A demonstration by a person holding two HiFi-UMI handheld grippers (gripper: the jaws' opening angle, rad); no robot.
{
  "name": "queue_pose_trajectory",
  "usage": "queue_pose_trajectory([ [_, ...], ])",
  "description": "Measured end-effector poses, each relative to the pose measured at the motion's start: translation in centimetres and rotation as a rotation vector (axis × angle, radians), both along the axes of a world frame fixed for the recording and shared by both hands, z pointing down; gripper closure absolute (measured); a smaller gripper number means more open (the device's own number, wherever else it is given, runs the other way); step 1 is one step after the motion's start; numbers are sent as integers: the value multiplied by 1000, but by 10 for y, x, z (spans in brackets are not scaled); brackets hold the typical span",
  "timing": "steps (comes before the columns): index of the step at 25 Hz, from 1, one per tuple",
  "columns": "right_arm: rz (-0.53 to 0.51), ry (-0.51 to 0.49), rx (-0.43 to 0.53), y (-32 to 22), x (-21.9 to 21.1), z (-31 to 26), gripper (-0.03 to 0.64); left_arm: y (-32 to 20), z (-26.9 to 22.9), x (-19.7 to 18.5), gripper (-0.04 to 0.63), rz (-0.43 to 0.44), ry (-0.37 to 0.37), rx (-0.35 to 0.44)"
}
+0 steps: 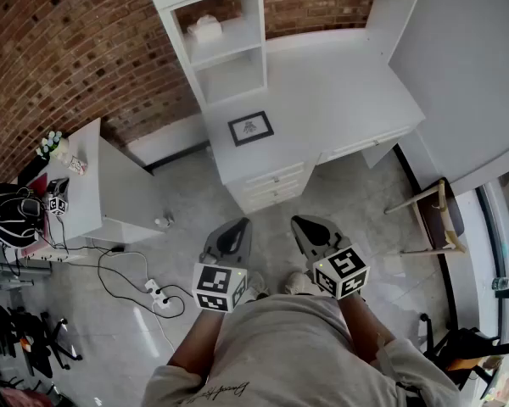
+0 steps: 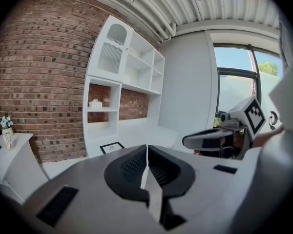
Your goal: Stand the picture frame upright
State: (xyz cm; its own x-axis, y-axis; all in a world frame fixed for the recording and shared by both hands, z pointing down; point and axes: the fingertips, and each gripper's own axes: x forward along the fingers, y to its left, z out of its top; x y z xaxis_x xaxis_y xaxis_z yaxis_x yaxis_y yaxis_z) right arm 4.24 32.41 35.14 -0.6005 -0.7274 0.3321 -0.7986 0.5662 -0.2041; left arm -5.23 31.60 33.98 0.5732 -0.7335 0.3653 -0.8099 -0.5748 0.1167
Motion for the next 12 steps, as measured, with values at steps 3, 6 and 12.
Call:
queue_pose_trajectory([
  [3,-1,9,-1,0,-1,0,589,2,0,-4,574,-4,2,-1],
  [6,-2,8,-7,1,-2,1,589,4,0,-5,574,-5,3,1],
  [12,8,-18,-9,3,-10,-3,589,6,-4,-11,574,7,9,12],
])
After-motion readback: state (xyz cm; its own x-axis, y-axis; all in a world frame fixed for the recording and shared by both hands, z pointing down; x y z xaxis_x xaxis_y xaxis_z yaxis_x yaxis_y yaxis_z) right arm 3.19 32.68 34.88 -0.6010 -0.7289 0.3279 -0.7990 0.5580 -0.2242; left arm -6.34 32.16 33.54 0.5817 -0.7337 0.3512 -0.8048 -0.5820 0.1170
